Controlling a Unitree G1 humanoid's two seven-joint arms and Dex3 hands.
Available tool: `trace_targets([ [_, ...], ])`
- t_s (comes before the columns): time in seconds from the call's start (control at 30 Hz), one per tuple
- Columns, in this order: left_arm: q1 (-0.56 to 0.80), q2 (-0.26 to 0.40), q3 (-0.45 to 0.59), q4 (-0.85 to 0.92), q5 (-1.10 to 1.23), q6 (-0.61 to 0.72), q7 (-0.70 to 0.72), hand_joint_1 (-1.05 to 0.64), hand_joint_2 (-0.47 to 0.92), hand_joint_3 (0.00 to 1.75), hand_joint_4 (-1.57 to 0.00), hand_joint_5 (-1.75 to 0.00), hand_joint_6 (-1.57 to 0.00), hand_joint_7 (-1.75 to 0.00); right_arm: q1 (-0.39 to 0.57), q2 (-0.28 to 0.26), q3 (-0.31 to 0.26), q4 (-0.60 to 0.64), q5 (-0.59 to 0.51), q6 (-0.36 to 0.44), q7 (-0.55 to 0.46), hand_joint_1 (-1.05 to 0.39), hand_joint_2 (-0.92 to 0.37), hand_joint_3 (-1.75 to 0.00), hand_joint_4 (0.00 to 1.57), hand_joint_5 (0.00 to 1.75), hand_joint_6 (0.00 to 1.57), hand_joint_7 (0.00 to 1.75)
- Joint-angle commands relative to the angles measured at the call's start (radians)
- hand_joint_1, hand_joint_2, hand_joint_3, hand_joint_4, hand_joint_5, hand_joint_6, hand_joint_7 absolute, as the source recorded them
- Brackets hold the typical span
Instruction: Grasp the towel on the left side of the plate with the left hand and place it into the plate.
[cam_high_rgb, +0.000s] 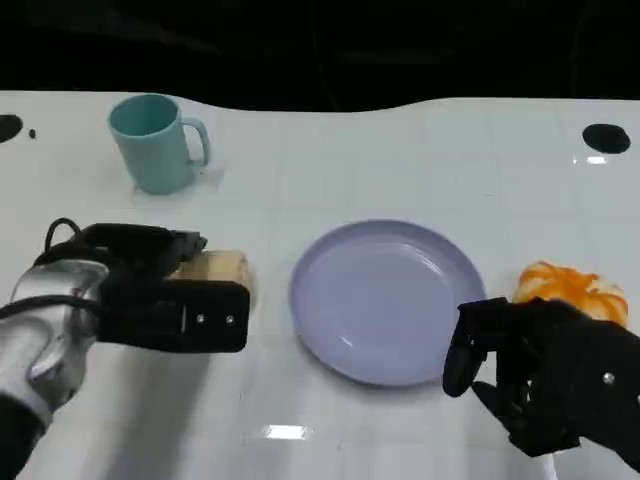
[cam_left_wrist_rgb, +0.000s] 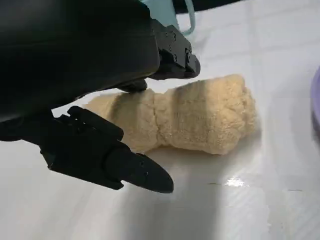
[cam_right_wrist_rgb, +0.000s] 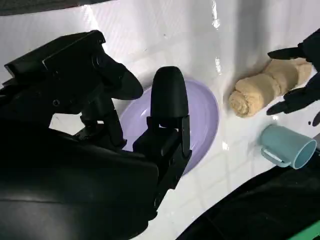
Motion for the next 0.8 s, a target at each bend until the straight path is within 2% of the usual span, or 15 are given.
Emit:
trace_targets([
  [0.03,-0.091,-0.027,-0.066,0.189,0.040,-0.029,0.005,-0.51,0.91,0.03,-0.24,-0.22,-0.27,-0.02,0.006,-0.001,-0.003,-0.036,-0.005,0.040,-0.008,-0.03,-0.55,-1.09,0.73,1.74,0.70,1.41],
  [0.1,-0.115,-0.046,-0.084,0.271,0.045,-0.046,0.035,-0.52,0.92,0.08,-0.29,-0.21,-0.32,-0.03,0.007,-0.001,-0.002,-0.040,-0.003,0.043,-0.008,-0.03,-0.55,-1.09,0.73,1.74,0.70,1.41],
  [0.23,-0.119,-0.069,-0.072,0.369,0.019,-0.107,0.165,-0.39,0.92,0.12,-0.62,-0.29,-0.71,-0.13,0.006,-0.002,-0.004,-0.043,-0.001,0.046,-0.009,-0.03,-0.55,-1.09,0.73,1.75,0.70,1.41],
  [0.27,-0.115,-0.070,-0.068,0.384,0.014,-0.130,0.205,-0.31,0.92,0.11,-0.70,-0.44,-0.86,-0.17,0.005,-0.003,-0.004,-0.043,-0.002,0.048,-0.009,-0.03,-0.55,-1.09,0.73,1.75,0.70,1.41],
  [0.33,-0.107,-0.068,-0.058,0.406,-0.001,-0.181,0.279,-0.25,0.92,0.12,-0.74,-0.66,-0.99,-0.23,0.001,-0.008,-0.002,-0.042,-0.005,0.051,-0.006,-0.03,-0.55,-1.09,0.73,1.75,0.71,1.41],
  [0.37,-0.102,-0.066,-0.053,0.413,-0.007,-0.205,0.317,-0.25,0.92,0.14,-0.76,-0.98,-1.01,-0.31,-0.001,-0.010,-0.002,-0.041,-0.006,0.051,-0.005,-0.04,-0.55,-1.09,0.73,1.74,0.70,1.41],
  [0.43,-0.098,-0.065,-0.051,0.423,-0.011,-0.233,0.377,-0.25,0.92,0.12,-0.78,-1.28,-1.02,-0.45,-0.001,-0.012,-0.005,-0.039,-0.004,0.049,-0.003,-0.04,-0.54,-1.09,0.73,1.74,0.70,1.40],
  [0.47,-0.097,-0.064,-0.051,0.426,-0.010,-0.244,0.405,-0.25,0.92,0.12,-0.76,-1.42,-0.96,-0.64,-0.001,-0.014,-0.006,-0.039,-0.003,0.048,-0.002,-0.04,-0.54,-1.09,0.73,1.74,0.71,1.40],
  [0.5,-0.096,-0.063,-0.050,0.431,-0.011,-0.256,0.426,-0.23,0.92,0.13,-0.75,-1.61,-0.86,-1.00,-0.001,-0.014,-0.006,-0.038,-0.003,0.046,-0.001,-0.04,-0.54,-1.10,0.73,1.74,0.71,1.40],
  [0.57,-0.088,-0.063,-0.029,0.432,-0.032,-0.290,0.484,-0.21,0.91,0.24,-0.82,-1.72,-0.71,-1.46,-0.001,-0.016,-0.004,-0.040,-0.005,0.050,-0.001,-0.04,-0.54,-1.10,0.73,1.74,0.71,1.39],
  [0.6,-0.082,-0.065,-0.017,0.432,-0.042,-0.307,0.518,-0.21,0.91,0.28,-0.85,-1.73,-0.67,-1.58,-0.001,-0.015,-0.004,-0.042,-0.005,0.053,-0.002,-0.04,-0.54,-1.10,0.73,1.74,0.71,1.39],
  [0.63,-0.076,-0.065,-0.004,0.429,-0.053,-0.324,0.550,-0.21,0.86,0.38,-0.88,-1.74,-0.67,-1.63,-0.002,-0.015,-0.002,-0.043,-0.006,0.058,-0.003,-0.04,-0.54,-1.10,0.73,1.74,0.71,1.39],
  [0.67,-0.071,-0.065,0.004,0.423,-0.060,-0.338,0.576,-0.22,0.72,0.66,-0.91,-1.74,-0.66,-1.69,-0.002,-0.014,-0.001,-0.044,-0.007,0.060,-0.004,-0.04,-0.54,-1.10,0.73,1.74,0.71,1.39],
  [0.7,-0.067,-0.063,0.010,0.416,-0.064,-0.348,0.594,-0.23,0.66,0.78,-0.93,-1.74,-0.66,-1.72,-0.003,-0.013,0.001,-0.044,-0.007,0.060,-0.005,-0.04,-0.54,-1.10,0.73,1.74,0.71,1.39],
  [0.8,-0.056,-0.057,0.010,0.392,-0.045,-0.349,0.661,-0.23,0.61,0.85,-0.93,-1.75,-0.63,-1.72,-0.004,-0.013,0.005,-0.035,-0.008,0.044,-0.007,-0.03,-0.55,-1.09,0.74,1.74,0.71,1.39],
])
